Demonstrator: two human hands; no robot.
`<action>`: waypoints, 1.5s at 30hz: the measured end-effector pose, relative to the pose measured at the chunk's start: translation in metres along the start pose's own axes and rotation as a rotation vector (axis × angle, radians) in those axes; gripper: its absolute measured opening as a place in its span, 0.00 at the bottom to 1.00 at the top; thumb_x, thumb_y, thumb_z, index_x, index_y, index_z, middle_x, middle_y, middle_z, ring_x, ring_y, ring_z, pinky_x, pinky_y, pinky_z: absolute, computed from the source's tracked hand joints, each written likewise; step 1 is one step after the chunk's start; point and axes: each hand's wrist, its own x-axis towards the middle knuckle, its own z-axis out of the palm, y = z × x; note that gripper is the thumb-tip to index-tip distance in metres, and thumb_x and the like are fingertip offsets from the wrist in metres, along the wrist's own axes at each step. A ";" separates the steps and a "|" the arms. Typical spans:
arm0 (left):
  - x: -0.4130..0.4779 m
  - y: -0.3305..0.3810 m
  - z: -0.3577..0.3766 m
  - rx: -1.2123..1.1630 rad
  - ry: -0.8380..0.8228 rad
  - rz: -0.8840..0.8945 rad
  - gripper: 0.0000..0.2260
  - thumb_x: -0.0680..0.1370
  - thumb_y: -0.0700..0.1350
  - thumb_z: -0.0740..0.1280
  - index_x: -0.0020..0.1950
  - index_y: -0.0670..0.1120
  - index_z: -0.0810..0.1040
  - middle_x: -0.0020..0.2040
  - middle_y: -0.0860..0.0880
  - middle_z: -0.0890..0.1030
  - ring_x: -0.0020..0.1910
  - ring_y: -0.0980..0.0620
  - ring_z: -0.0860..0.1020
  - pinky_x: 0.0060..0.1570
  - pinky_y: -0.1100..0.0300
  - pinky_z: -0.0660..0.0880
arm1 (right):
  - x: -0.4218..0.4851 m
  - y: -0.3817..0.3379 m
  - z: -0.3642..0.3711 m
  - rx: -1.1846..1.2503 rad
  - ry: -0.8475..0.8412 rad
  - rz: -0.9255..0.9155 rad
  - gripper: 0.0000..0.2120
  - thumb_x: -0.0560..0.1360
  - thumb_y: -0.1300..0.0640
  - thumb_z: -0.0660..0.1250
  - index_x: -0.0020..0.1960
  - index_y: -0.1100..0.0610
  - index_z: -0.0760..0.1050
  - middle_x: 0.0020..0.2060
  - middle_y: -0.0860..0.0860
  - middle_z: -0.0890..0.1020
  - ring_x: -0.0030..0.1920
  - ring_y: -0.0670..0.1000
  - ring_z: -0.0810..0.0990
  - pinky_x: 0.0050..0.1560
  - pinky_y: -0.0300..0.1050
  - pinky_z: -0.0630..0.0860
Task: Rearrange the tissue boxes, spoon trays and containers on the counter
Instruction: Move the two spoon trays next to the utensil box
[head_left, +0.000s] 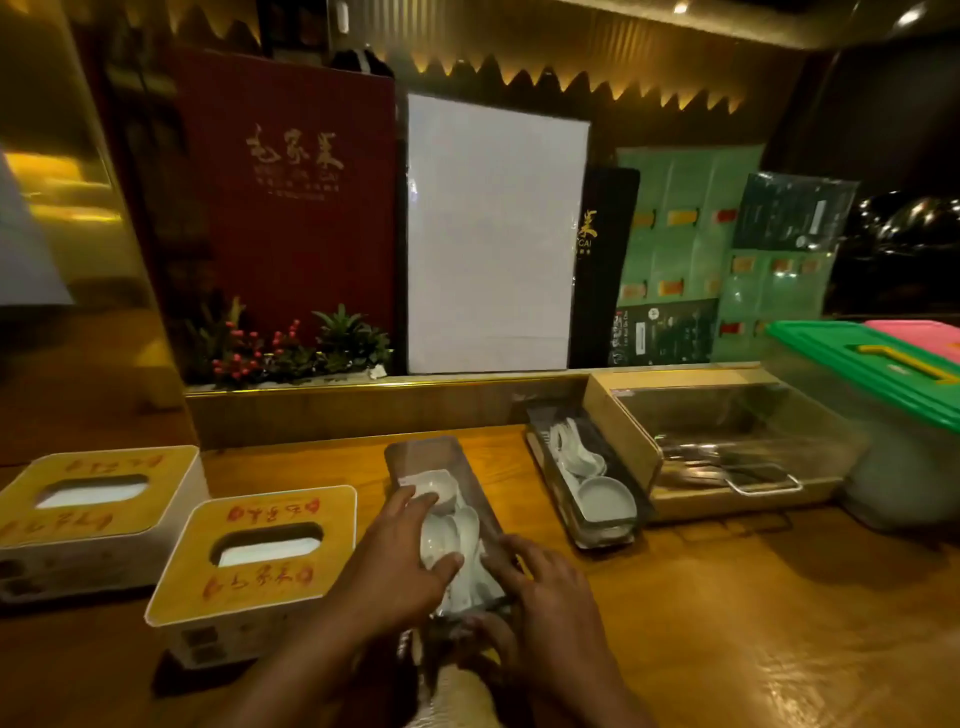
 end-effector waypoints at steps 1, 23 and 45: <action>0.001 -0.001 0.008 -0.037 -0.010 0.000 0.34 0.73 0.55 0.73 0.76 0.51 0.65 0.78 0.50 0.62 0.75 0.49 0.65 0.68 0.59 0.64 | -0.001 0.005 -0.002 -0.027 0.020 0.038 0.29 0.68 0.33 0.66 0.67 0.39 0.70 0.68 0.46 0.75 0.62 0.54 0.77 0.55 0.53 0.76; 0.093 0.028 0.078 -0.458 -0.122 -0.283 0.31 0.78 0.41 0.70 0.77 0.59 0.63 0.68 0.54 0.77 0.64 0.52 0.77 0.62 0.51 0.77 | 0.055 0.072 -0.009 0.009 0.045 0.181 0.32 0.73 0.31 0.59 0.73 0.44 0.68 0.77 0.44 0.62 0.77 0.49 0.54 0.76 0.51 0.49; 0.096 0.045 0.086 -0.980 -0.026 -0.562 0.28 0.79 0.29 0.61 0.65 0.61 0.76 0.59 0.50 0.84 0.53 0.42 0.84 0.45 0.41 0.82 | 0.051 0.091 -0.003 0.165 0.048 0.123 0.29 0.72 0.38 0.68 0.71 0.40 0.68 0.74 0.44 0.64 0.75 0.49 0.57 0.74 0.50 0.61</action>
